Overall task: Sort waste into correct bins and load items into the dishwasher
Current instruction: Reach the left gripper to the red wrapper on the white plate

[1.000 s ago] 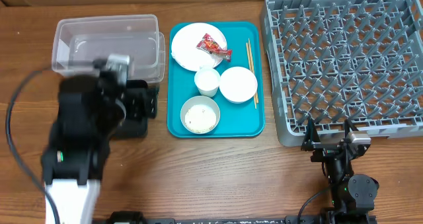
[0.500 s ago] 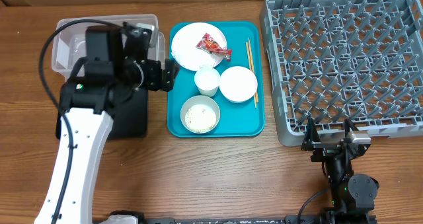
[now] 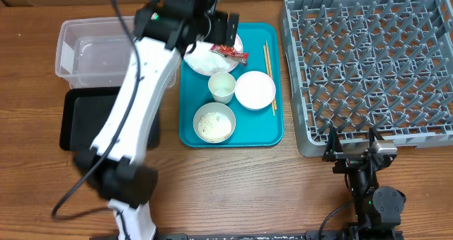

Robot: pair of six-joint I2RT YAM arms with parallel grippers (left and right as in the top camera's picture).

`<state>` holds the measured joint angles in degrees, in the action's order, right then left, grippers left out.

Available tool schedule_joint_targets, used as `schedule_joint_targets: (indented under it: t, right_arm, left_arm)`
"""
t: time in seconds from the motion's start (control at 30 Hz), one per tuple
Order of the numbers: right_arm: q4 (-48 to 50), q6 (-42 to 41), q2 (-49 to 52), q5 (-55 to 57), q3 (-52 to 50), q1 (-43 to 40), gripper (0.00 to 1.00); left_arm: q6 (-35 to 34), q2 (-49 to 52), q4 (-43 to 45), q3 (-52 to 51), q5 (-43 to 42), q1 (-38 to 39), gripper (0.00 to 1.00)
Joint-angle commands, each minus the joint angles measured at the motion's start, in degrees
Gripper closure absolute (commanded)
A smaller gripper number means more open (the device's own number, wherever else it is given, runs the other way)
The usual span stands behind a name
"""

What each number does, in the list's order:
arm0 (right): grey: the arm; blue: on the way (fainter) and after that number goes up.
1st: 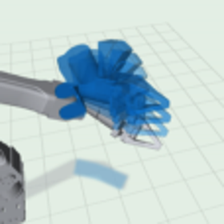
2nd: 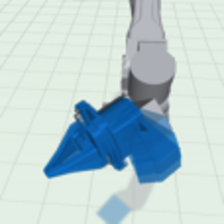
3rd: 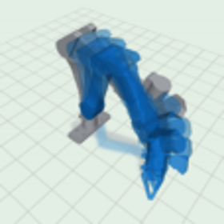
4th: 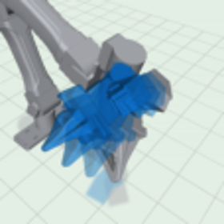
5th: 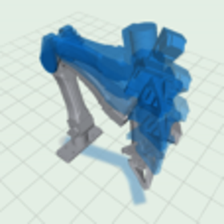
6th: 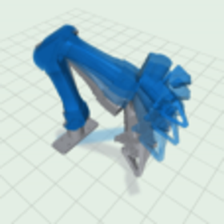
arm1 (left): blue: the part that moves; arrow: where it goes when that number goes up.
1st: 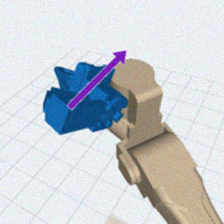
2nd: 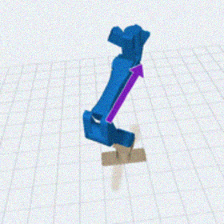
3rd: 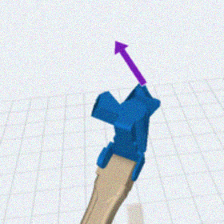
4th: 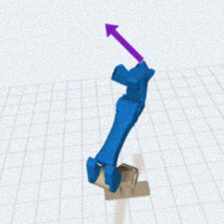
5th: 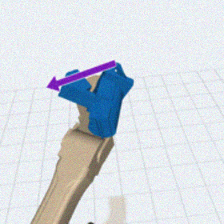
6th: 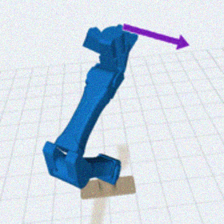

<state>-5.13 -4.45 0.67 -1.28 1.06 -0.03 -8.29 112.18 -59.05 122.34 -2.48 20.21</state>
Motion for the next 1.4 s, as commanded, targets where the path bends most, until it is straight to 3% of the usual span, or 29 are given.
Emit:
schedule_joint_targets:
  t: [0.0, 0.37, 0.87, 1.07, 1.37]
  right_arm:
    - [0.46, -0.07, -0.5, -0.04, -0.61, -0.35, 0.0]
    - [0.46, -0.09, -0.5, -0.04, -0.61, -0.35, 0.0]
    - [0.46, -0.07, -0.5, -0.04, -0.61, -0.35, 0.0]
    - [0.46, -0.07, -0.5, -0.04, -0.61, -0.35, 0.0]
    - [0.46, -0.09, -0.5, -0.04, -0.61, -0.35, 0.0]
  left_arm:
    - [-8.59, 8.37, 1.31, 4.02, 11.04, 0.07, 0.05]
    - [-14.1, 23.17, 6.49, 4.15, 12.57, 0.24, 0.0]
    - [-15.08, 31.04, 8.44, 3.93, 8.87, 0.24, 0.01]
    - [-14.86, 31.28, 8.37, 3.23, 8.87, 0.24, 0.21]
    - [-14.86, 34.93, 8.02, 2.95, 8.85, 0.24, 0.3]
